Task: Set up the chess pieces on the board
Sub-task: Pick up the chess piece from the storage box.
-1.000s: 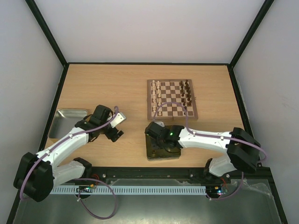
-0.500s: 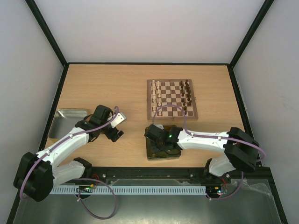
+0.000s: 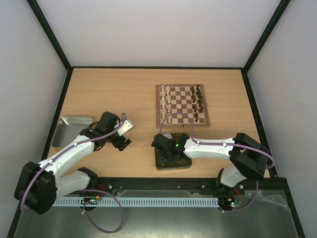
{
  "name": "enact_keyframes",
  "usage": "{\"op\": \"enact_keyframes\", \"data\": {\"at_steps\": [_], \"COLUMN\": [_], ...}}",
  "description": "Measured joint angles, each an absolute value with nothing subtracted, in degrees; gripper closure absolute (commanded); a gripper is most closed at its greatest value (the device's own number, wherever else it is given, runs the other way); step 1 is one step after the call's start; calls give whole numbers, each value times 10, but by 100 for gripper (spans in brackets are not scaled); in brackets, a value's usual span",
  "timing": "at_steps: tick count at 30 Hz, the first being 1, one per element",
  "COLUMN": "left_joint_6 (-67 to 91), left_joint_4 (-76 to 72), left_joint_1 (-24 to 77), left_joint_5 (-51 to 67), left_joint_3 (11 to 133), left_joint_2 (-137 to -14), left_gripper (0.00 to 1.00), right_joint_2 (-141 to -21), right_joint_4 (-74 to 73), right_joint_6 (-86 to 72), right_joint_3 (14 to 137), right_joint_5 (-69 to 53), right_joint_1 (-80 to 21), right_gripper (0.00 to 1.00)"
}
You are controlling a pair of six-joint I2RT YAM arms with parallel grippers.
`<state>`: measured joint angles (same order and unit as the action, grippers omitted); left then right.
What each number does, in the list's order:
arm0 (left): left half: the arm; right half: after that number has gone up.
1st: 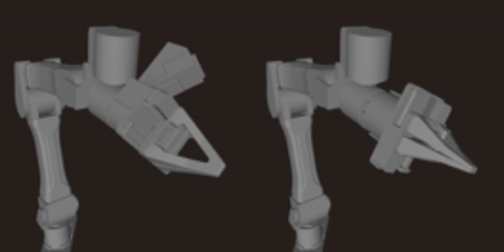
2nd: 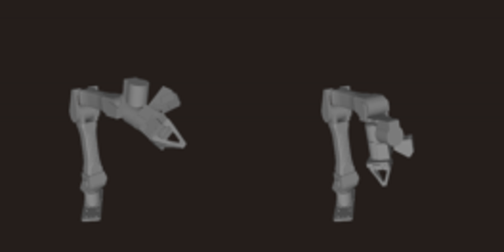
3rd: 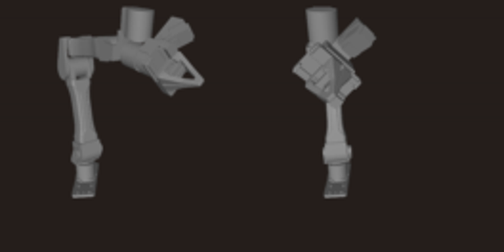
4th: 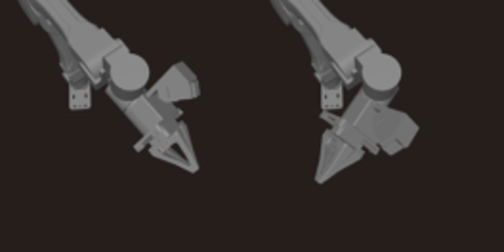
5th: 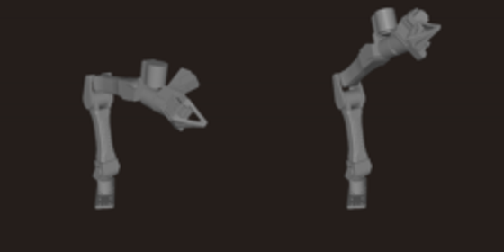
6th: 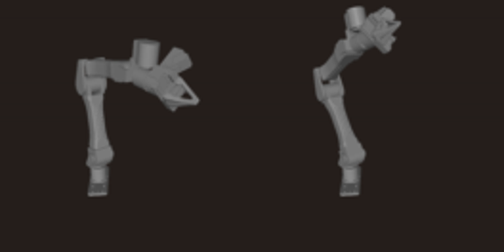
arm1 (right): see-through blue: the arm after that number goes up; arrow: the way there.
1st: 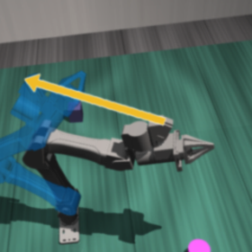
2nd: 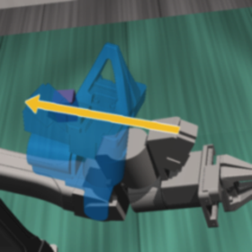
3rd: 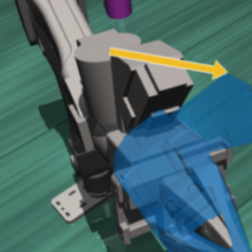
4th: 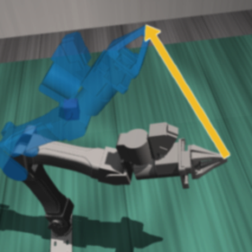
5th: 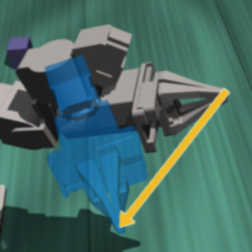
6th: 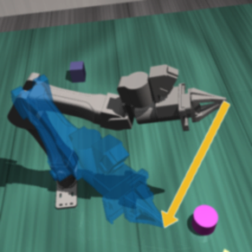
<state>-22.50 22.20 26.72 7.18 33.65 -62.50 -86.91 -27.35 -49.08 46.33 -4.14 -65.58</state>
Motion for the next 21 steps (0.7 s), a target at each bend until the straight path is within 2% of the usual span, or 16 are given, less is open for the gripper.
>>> {"op": "enact_keyframes", "data": {"at_steps": [11,21], "left_joint_6": [-225,-225], "left_joint_4": [222,222], "left_joint_1": [268,274], "left_joint_5": [71,70], "left_joint_3": [336,336], "left_joint_2": [-625,-625], "left_gripper": [1,1], "right_joint_2": [-874,-867], "right_joint_4": [-276,-316], "right_joint_6": [-484,-480], "right_joint_3": [472,494], "right_joint_5": [-32,3], "right_joint_1": [-656,-656], "right_gripper": [91,93]}}
